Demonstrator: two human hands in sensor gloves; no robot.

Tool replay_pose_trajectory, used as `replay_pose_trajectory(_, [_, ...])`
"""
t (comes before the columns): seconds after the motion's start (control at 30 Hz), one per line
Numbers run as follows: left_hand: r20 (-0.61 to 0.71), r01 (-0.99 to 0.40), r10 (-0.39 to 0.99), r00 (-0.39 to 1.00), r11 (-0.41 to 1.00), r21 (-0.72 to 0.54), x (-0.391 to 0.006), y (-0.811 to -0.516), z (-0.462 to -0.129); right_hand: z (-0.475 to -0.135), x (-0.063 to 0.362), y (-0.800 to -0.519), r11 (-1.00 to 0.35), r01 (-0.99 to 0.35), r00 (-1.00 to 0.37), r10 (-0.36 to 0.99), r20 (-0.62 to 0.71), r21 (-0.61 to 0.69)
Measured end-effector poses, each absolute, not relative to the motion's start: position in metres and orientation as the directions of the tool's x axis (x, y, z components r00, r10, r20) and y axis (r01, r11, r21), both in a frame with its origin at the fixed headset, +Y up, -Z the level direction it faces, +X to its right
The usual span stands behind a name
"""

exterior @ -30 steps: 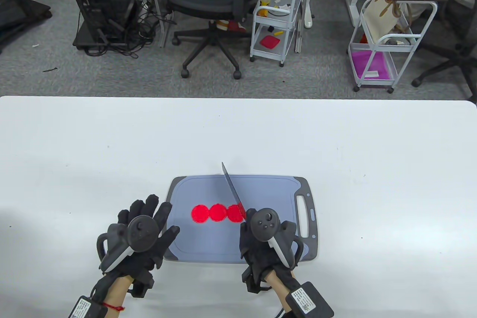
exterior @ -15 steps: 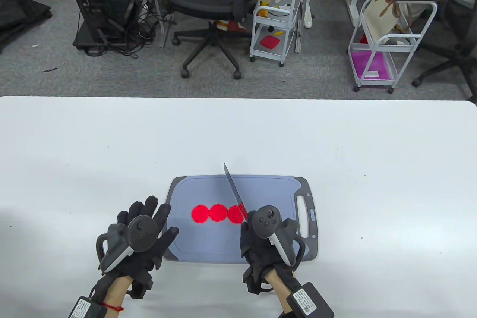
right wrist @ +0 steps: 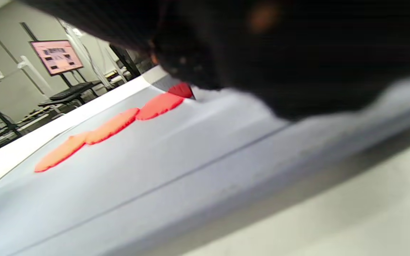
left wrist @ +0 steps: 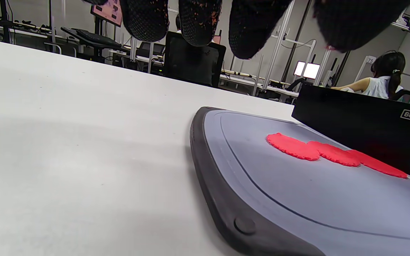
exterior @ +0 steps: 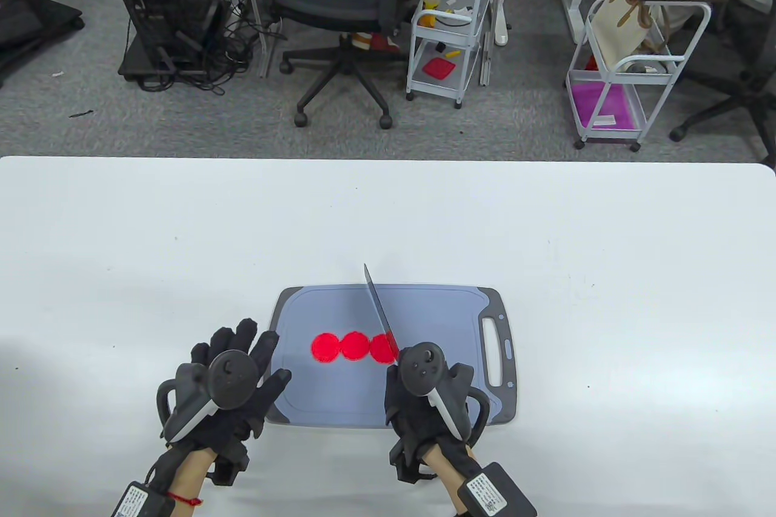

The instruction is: Chop plasticine discs into granules with repetitive downward strikes

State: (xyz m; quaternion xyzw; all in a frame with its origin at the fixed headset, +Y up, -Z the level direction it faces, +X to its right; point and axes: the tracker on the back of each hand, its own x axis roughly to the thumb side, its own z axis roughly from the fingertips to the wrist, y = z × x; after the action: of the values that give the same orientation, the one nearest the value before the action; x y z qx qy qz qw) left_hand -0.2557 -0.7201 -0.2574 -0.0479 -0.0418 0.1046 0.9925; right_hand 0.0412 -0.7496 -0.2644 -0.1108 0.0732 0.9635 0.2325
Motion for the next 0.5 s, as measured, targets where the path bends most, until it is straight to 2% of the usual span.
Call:
replay_pose_trajectory(0.17, [0.079,-0.207,0.216,0.973,0.972,-0.11,-0.255,-0.721,-0.257,-0.266,0.034,-0.751,-0.915,-0.384,-0.907,0.349,-0.236,0.122])
replay_pose_trajectory(0.27, [0.076,-0.211,0.219,0.973,0.972,-0.103,-0.257,-0.72,-0.257,-0.264,0.033,-0.752,-0.919,-0.377,-0.911,0.347,-0.223,0.112])
replay_pose_trajectory(0.5, [0.079,-0.199,0.209,0.975,0.973,-0.118,-0.256,-0.721,-0.257,-0.267,0.049,-0.754,-0.858,-0.505,-0.846,0.47,-0.254,0.096])
